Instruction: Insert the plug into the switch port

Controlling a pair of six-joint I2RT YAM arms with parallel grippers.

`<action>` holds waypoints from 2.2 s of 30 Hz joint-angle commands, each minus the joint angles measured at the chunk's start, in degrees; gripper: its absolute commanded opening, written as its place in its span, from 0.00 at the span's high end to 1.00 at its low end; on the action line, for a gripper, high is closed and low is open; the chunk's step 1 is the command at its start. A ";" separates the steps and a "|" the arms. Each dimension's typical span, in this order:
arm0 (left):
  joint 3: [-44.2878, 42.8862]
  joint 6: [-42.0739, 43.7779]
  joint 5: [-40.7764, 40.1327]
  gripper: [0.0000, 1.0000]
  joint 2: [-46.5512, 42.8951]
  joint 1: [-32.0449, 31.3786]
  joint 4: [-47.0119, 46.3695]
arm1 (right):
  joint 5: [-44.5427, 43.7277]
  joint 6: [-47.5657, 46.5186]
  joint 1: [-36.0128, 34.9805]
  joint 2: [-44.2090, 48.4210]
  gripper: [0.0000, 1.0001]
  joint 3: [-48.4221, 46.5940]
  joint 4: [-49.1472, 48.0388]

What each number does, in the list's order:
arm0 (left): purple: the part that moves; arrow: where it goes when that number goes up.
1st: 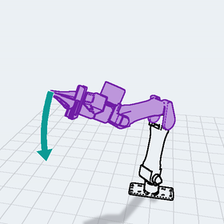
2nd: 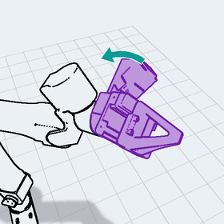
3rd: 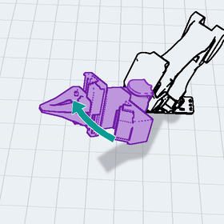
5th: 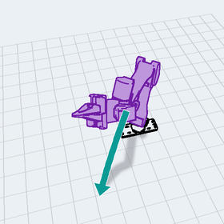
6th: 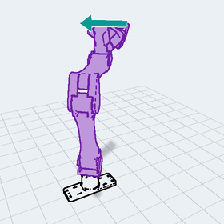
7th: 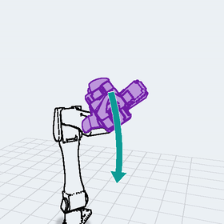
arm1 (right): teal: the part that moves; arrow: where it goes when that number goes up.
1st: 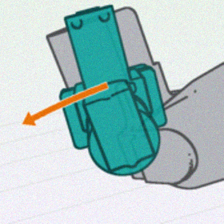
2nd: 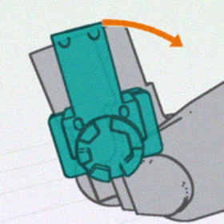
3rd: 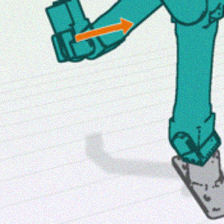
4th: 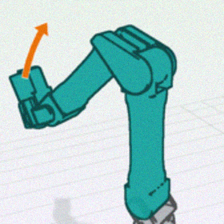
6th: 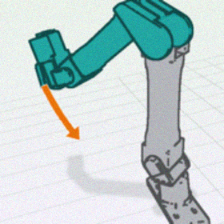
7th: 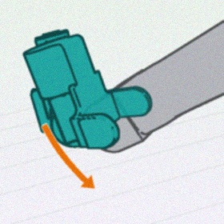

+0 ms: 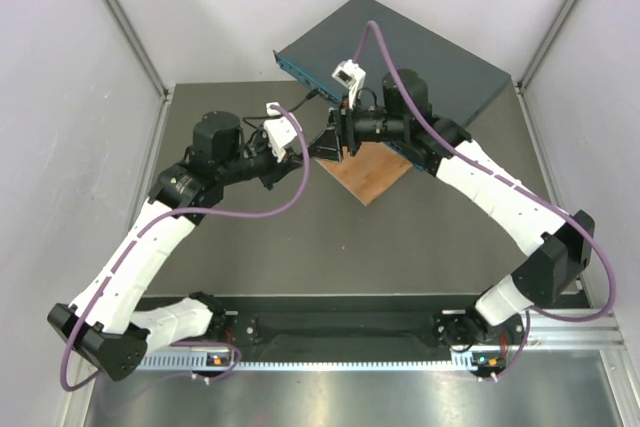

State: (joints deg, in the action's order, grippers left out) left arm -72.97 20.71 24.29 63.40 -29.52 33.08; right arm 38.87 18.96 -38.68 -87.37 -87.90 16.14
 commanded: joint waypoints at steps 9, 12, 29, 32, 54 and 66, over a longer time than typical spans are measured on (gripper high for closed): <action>-1.21 -0.31 -0.47 0.96 -0.64 -0.01 -3.90 | -0.64 0.02 -1.84 -2.36 0.99 -3.42 -1.38; 1.42 -2.69 -2.14 0.77 -2.39 -0.01 -6.70 | 3.03 3.70 0.34 -2.45 1.00 -2.55 -3.91; 15.93 -8.23 1.37 0.49 -12.95 0.95 -26.84 | 15.09 31.66 2.64 -2.19 1.00 7.48 -32.49; 15.93 -6.92 1.02 0.53 -12.60 0.95 -27.45 | 14.57 31.93 2.64 -2.01 1.00 8.18 -32.23; 16.54 -2.25 -0.39 0.63 -12.16 0.95 -26.58 | 12.19 32.54 2.46 -2.63 1.00 8.36 -29.41; 15.84 -4.61 0.59 1.00 -11.54 0.87 -24.74 | 10.44 28.77 2.99 -2.89 0.31 4.94 -24.33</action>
State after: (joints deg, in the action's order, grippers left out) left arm -56.51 17.96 24.60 51.68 -28.86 9.58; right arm 50.28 50.52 -35.62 -90.04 -79.20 -9.23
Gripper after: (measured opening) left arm 0.200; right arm 0.589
